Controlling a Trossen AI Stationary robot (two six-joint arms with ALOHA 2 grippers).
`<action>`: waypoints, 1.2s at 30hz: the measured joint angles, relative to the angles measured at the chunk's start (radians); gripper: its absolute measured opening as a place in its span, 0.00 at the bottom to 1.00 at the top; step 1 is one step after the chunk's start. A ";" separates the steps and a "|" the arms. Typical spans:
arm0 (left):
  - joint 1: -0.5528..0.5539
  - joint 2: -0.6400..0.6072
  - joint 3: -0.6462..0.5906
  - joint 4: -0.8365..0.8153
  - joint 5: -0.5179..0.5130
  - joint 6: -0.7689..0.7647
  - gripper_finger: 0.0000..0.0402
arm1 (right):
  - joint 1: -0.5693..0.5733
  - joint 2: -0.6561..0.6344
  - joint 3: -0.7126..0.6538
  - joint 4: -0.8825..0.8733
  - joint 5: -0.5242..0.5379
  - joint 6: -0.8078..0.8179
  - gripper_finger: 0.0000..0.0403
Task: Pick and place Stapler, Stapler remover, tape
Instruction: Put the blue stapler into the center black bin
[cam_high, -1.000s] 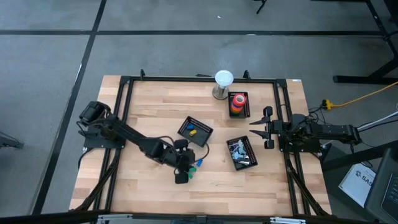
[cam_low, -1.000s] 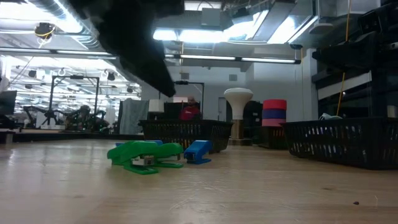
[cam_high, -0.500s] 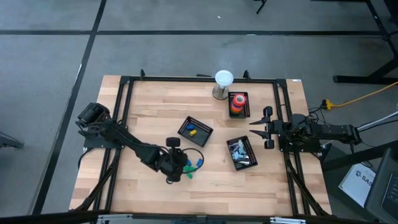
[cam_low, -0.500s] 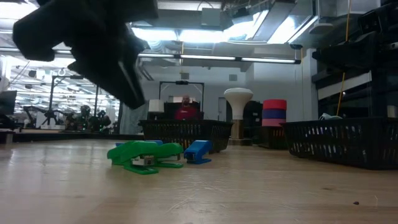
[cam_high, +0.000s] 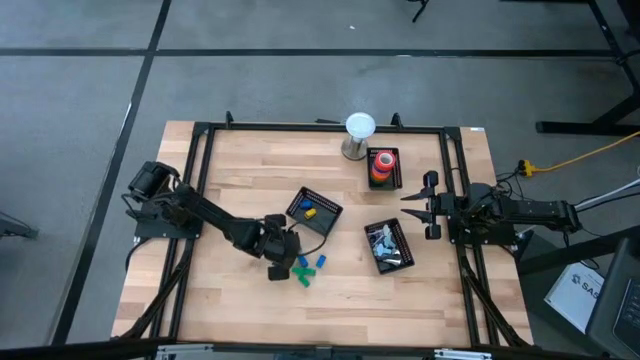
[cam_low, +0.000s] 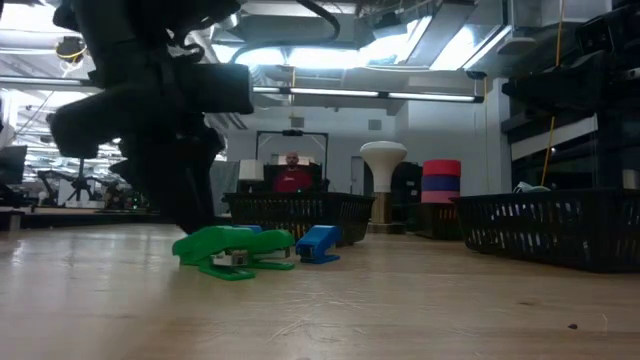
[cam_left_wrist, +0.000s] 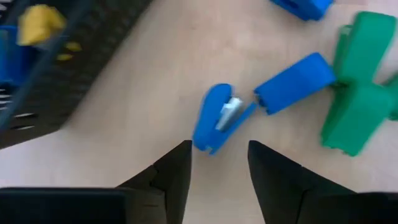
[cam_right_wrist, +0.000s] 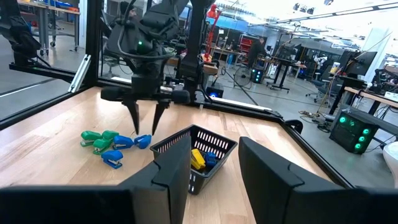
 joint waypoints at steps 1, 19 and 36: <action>0.003 0.000 -0.005 0.015 0.016 0.007 0.40 | 0.000 0.000 0.000 0.000 0.000 0.000 0.35; 0.007 0.000 -0.014 0.099 -0.015 0.172 0.53 | 0.000 0.000 0.000 0.000 0.000 0.000 0.35; 0.034 0.059 -0.012 0.141 -0.012 0.207 0.52 | 0.000 0.000 0.000 0.000 0.000 0.000 0.35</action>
